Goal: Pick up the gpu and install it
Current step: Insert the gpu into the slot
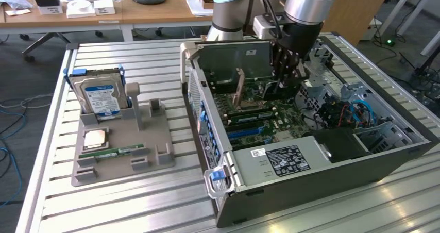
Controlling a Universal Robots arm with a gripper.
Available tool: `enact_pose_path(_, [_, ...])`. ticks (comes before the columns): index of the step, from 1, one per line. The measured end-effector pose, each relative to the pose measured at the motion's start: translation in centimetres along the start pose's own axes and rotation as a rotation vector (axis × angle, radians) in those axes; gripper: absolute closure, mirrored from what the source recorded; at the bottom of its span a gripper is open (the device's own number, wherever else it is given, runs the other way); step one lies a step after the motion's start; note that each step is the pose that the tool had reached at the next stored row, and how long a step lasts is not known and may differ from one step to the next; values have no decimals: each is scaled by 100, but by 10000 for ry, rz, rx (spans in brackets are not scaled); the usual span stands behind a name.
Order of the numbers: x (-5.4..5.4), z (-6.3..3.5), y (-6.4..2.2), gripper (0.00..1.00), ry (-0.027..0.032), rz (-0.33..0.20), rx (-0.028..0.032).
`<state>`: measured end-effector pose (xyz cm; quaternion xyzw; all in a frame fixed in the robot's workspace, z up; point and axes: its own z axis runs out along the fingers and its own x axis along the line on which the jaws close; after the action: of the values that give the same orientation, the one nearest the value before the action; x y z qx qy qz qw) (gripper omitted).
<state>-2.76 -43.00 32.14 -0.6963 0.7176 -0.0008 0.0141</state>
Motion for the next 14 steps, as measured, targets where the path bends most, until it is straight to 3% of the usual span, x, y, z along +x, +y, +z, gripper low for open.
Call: enact_pose_path(14, [7, 63, 1, 74, 1, -1, 0])
